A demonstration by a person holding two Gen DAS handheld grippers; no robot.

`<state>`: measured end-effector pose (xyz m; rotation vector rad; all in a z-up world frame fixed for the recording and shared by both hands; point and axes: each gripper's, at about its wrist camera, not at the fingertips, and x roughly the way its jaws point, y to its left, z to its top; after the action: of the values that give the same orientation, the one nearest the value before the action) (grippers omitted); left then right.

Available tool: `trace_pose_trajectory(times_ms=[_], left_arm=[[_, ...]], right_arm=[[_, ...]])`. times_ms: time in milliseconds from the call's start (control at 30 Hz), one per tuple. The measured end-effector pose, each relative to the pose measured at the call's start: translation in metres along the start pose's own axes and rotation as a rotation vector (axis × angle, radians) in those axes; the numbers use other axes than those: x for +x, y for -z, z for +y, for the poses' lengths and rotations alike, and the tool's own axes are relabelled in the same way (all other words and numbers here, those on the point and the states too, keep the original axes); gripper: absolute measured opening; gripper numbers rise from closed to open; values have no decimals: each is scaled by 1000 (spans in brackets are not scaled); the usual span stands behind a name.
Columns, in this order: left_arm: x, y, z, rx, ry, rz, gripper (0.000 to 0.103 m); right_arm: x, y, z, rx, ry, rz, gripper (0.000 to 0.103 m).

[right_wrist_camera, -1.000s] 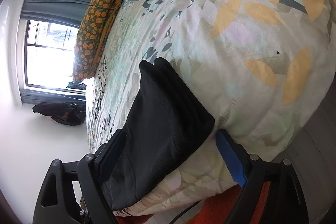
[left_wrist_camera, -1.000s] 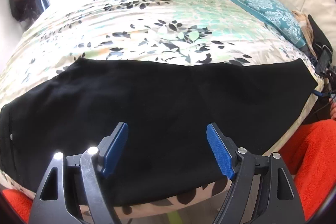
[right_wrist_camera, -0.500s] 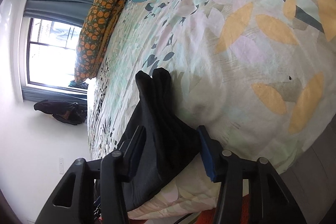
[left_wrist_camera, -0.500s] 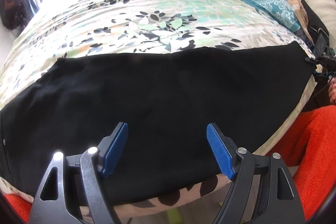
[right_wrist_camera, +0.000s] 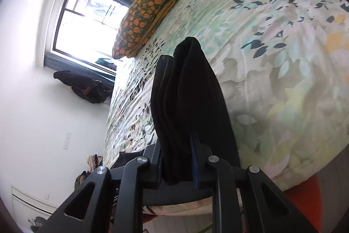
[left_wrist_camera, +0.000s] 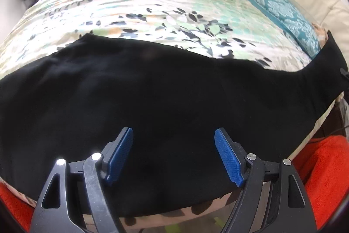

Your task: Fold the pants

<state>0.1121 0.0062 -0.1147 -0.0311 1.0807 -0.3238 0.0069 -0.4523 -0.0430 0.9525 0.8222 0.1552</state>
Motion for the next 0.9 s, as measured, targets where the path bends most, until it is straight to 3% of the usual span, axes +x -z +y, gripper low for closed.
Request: trace_pose_trajectory(times_ms=[133,333,433,500,567,600,633,700,800,900], left_arm=[[-12,2,42,-110,-3,-32,79],[-30,12,86,-195,-40,-69,79],[-35,13,101,-240,-37,-93,79],[-36,14,108,-258,-41,-93,79],[-37,16,113,-279,-38,-91,79],[-38,16,116,-292,-31,-92,79],[-40,17,118,-302,-23,-97,79],[-44,17,118,-308,2,-106,79],[-49,15,105,-268,83,-117,79],[-49,13,65,-128,162,-115,79]], right_arm=[[80,56,54,3,-82,87,21],[208,148,112,29,-157,235,21],[247,189,143,-67,-141,293,21],[269,212,161,-180,-78,315,21],[282,229,175,-324,26,307,30],[286,237,181,-399,67,312,39],[285,242,188,-465,81,329,58],[273,250,200,-568,100,350,80],[233,255,208,-730,114,330,83],[188,251,193,-832,177,242,88]])
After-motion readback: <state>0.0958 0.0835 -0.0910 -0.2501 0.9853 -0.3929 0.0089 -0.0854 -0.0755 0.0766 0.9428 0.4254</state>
